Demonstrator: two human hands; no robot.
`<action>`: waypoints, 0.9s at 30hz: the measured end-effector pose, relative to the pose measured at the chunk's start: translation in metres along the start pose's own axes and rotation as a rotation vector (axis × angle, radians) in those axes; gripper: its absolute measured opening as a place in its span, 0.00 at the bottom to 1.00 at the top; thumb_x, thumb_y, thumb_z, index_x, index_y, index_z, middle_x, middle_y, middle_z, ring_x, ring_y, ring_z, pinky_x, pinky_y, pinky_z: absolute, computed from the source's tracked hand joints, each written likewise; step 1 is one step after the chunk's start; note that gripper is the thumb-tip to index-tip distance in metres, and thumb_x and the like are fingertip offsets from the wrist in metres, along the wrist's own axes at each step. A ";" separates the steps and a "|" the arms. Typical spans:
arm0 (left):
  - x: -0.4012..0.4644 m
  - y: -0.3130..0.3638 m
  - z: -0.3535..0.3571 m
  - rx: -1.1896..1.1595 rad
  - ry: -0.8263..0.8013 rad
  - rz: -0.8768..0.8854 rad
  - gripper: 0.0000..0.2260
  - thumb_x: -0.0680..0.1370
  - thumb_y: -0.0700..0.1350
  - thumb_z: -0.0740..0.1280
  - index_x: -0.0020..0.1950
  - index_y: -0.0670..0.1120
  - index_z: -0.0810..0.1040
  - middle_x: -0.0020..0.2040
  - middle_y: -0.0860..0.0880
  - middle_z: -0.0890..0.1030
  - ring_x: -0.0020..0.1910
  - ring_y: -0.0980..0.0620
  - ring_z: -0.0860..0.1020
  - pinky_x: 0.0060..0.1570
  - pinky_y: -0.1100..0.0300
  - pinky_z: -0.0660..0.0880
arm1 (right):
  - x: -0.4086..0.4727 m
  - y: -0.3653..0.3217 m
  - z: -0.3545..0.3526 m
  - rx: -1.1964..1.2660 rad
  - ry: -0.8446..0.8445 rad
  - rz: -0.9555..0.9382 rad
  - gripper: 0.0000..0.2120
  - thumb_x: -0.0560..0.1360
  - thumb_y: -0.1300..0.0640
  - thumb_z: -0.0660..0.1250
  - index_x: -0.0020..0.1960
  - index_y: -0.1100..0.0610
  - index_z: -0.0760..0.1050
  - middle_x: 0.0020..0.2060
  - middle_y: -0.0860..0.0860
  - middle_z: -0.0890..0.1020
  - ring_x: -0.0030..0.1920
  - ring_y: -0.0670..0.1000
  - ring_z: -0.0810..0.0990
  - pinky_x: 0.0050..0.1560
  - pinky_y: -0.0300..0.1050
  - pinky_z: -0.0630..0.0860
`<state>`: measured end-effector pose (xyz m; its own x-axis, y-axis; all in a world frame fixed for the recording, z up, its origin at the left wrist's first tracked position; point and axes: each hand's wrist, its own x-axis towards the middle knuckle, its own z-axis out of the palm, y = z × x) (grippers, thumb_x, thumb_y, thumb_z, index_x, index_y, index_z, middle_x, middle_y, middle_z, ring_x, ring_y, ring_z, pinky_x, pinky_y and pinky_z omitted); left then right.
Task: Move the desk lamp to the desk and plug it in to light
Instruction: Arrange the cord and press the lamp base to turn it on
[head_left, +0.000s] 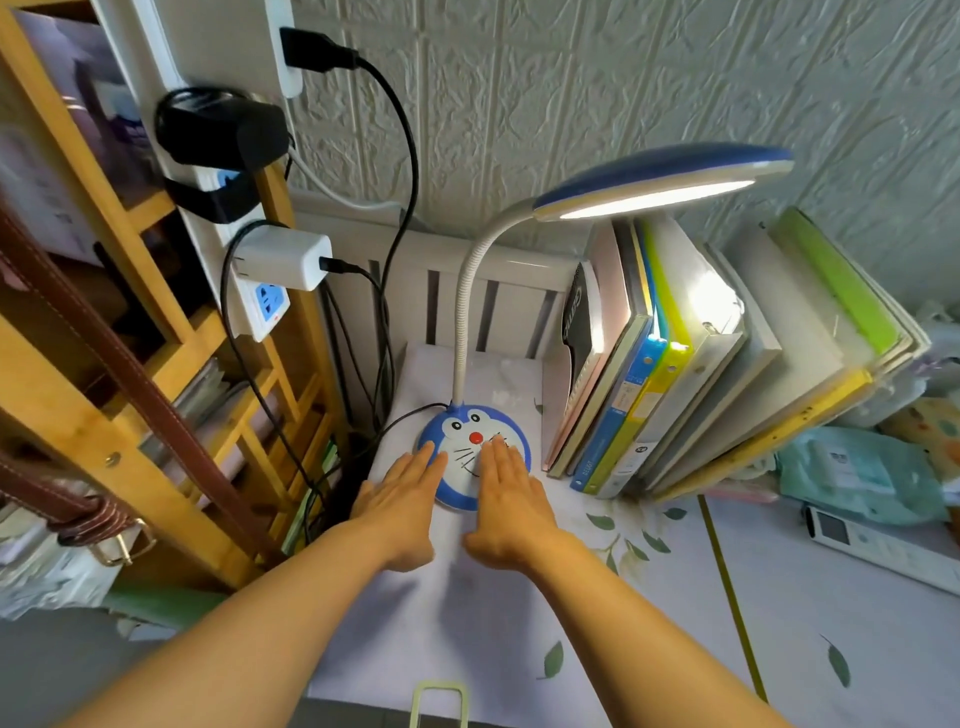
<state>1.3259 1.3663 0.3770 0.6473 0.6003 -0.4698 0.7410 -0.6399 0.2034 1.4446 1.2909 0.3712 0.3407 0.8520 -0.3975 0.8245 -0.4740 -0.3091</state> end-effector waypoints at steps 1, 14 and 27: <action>0.002 0.000 0.000 0.000 -0.002 0.005 0.45 0.73 0.45 0.68 0.77 0.49 0.38 0.78 0.51 0.37 0.77 0.49 0.41 0.74 0.45 0.53 | 0.002 -0.001 0.000 -0.023 0.003 -0.016 0.49 0.70 0.55 0.67 0.75 0.57 0.34 0.77 0.54 0.37 0.76 0.55 0.38 0.76 0.55 0.45; 0.024 -0.003 0.001 0.003 -0.038 0.058 0.45 0.72 0.45 0.70 0.77 0.49 0.39 0.79 0.51 0.39 0.78 0.50 0.44 0.75 0.47 0.54 | 0.018 -0.001 0.002 -0.162 0.002 -0.084 0.47 0.71 0.57 0.68 0.76 0.56 0.36 0.77 0.53 0.40 0.77 0.54 0.40 0.75 0.55 0.44; 0.027 -0.002 0.004 -0.052 -0.024 0.055 0.46 0.73 0.42 0.69 0.76 0.53 0.38 0.78 0.55 0.38 0.77 0.47 0.50 0.71 0.51 0.63 | 0.016 -0.003 -0.003 -0.207 -0.033 -0.073 0.44 0.73 0.61 0.63 0.76 0.57 0.34 0.76 0.53 0.35 0.76 0.54 0.35 0.76 0.54 0.45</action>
<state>1.3409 1.3821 0.3610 0.6833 0.5525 -0.4774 0.7131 -0.6456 0.2734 1.4488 1.3066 0.3685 0.2649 0.8729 -0.4098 0.9226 -0.3530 -0.1554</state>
